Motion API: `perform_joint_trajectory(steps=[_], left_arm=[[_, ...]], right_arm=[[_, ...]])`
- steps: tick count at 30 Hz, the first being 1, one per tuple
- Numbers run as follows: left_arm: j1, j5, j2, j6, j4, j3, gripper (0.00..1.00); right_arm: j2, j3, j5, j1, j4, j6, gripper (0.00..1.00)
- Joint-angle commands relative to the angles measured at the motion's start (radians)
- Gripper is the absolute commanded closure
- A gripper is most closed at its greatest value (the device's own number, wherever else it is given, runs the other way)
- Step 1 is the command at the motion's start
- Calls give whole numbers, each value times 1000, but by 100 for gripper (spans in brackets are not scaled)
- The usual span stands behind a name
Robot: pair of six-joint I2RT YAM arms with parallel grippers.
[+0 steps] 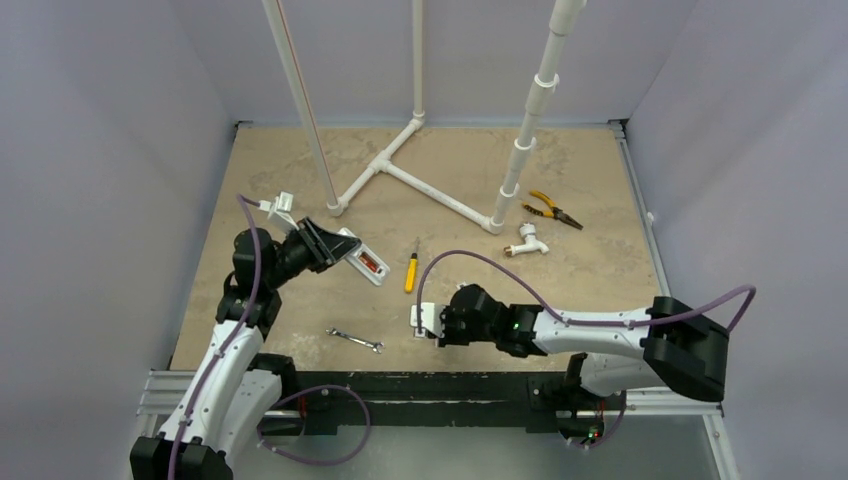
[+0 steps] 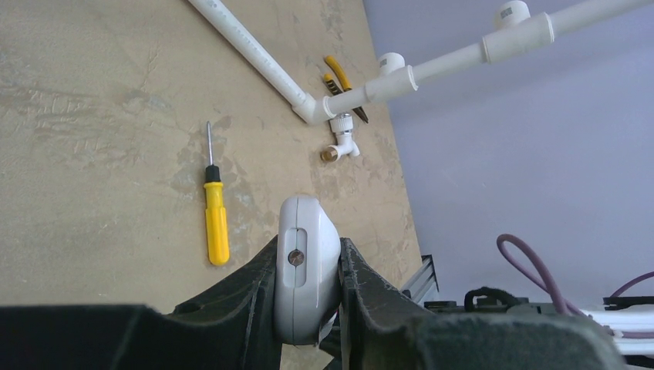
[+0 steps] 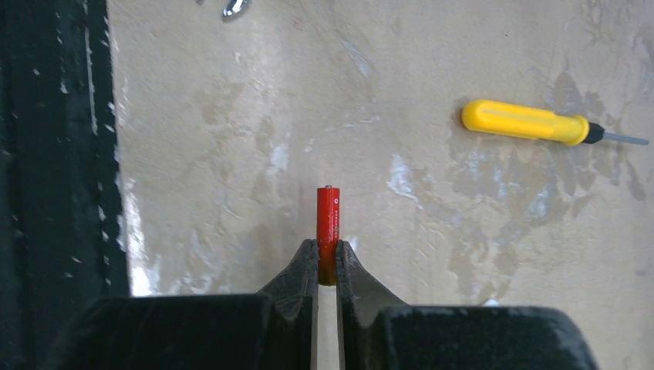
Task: Load the batteries into the remote control
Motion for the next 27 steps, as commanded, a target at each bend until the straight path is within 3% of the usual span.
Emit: perform_joint_trajectory(steps=[1, 10, 20, 27], left_arm=[[10, 42, 5, 24, 52, 38, 100], [10, 58, 5, 22, 60, 35, 100], [10, 62, 3, 27, 59, 33, 100], [10, 57, 7, 30, 62, 34, 100]], right_arm=[[-27, 87, -278, -111, -173, -361, 100], [208, 350, -417, -175, -600, -727, 100], [318, 413, -406, -175, -666, -844, 100], [321, 411, -403, -175, -651, -839, 86]])
